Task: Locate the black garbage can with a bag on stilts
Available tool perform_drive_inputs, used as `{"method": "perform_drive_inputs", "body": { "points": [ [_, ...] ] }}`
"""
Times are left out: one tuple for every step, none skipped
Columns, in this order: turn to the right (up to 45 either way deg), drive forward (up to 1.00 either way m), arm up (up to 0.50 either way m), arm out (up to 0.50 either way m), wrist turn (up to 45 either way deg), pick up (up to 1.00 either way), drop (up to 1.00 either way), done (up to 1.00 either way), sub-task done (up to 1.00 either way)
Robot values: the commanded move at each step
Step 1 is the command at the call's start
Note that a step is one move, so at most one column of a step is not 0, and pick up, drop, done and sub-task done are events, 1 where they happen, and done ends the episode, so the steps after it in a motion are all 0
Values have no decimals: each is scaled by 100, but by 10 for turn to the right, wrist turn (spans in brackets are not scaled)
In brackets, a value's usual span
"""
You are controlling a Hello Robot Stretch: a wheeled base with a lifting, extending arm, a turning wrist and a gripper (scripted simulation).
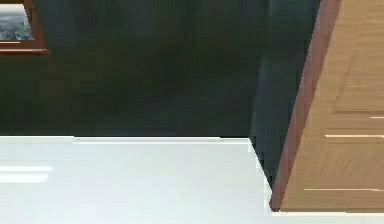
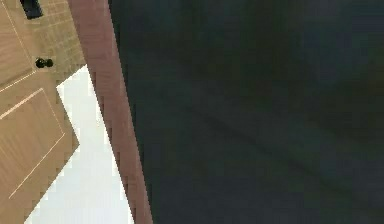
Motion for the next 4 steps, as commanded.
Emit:
{"method": "perform_drive_inputs", "body": {
  "points": [
    [0, 40, 0, 0, 0, 0, 0, 0, 0],
    [450, 0, 0, 0, 0, 0, 0, 0, 0],
    [90, 0, 0, 0, 0, 0, 0, 0, 0],
    [0, 50, 0, 0, 0, 0, 0, 0, 0]
  ]
}}
